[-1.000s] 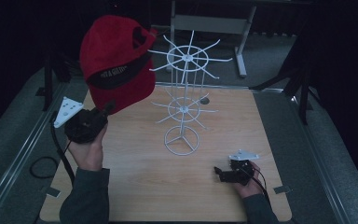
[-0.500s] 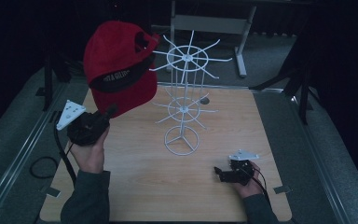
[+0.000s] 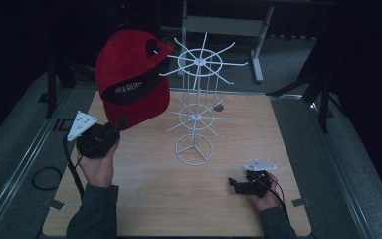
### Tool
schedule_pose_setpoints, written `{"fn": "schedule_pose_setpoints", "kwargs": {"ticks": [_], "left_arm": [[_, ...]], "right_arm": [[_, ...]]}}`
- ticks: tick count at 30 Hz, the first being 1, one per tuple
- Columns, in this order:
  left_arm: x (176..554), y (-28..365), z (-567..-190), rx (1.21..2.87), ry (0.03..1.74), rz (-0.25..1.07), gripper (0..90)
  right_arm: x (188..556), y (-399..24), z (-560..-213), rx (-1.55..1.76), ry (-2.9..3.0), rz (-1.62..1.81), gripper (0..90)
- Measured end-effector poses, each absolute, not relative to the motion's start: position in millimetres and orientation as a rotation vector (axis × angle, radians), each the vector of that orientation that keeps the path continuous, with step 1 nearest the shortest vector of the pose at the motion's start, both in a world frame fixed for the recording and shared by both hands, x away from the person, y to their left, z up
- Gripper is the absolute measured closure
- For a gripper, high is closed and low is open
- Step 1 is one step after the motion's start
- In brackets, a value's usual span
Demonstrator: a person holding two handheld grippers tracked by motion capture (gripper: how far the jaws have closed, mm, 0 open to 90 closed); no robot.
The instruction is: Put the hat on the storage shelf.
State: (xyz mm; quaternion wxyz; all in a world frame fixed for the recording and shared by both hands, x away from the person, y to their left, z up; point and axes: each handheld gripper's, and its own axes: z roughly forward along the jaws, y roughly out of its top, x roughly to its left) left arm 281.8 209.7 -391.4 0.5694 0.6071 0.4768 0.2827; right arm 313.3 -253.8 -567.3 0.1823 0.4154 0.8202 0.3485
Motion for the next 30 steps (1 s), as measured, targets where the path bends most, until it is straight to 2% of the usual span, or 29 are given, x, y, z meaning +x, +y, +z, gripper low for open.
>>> {"fn": "schedule_pose_setpoints", "kwargs": {"ticks": [30], "left_arm": [[283.4, 199.6, -431.1, 1.548, 1.162, 0.618, 85.5]], "right_arm": [[313.3, -253.7, -567.6, 1.172, 2.314, 0.984, 15.3]]}}
